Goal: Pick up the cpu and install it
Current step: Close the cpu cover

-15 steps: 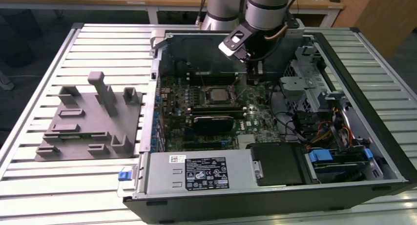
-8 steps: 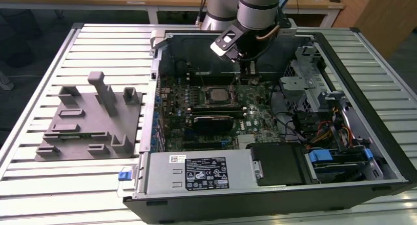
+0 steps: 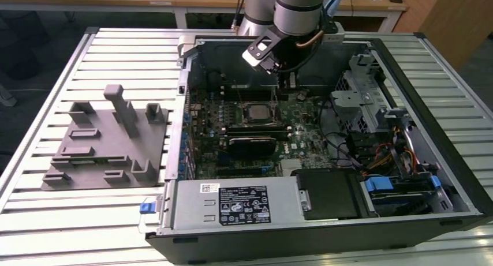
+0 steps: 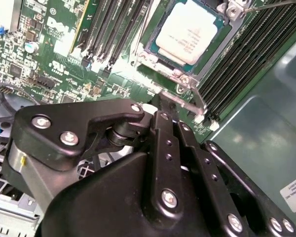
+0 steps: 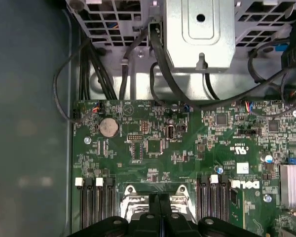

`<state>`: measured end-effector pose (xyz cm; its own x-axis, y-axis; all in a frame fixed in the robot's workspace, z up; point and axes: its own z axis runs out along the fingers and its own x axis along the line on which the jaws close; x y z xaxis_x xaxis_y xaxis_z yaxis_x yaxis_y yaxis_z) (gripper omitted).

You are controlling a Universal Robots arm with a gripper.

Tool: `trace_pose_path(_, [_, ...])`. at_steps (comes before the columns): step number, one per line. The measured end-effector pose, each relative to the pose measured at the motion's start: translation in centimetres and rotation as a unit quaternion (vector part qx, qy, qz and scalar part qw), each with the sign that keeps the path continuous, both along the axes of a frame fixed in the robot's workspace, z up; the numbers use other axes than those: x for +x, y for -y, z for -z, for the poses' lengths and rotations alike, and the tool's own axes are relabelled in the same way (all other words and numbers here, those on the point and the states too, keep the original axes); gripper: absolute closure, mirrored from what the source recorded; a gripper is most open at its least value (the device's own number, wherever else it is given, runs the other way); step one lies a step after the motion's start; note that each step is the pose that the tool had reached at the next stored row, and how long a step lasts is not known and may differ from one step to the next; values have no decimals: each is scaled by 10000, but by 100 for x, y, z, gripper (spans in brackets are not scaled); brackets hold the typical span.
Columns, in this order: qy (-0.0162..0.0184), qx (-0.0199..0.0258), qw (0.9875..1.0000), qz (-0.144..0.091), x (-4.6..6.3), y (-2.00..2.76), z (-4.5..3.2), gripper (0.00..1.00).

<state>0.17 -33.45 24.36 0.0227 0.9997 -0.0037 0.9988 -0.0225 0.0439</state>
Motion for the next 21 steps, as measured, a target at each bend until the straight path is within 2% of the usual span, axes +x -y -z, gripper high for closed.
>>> trace_pose_path(9, [0, 0, 10000, 1, -5, 0, 2, 89])
trace_pose_path(21, [-8, -7, 10000, 1, -194, 1, 88, 89])
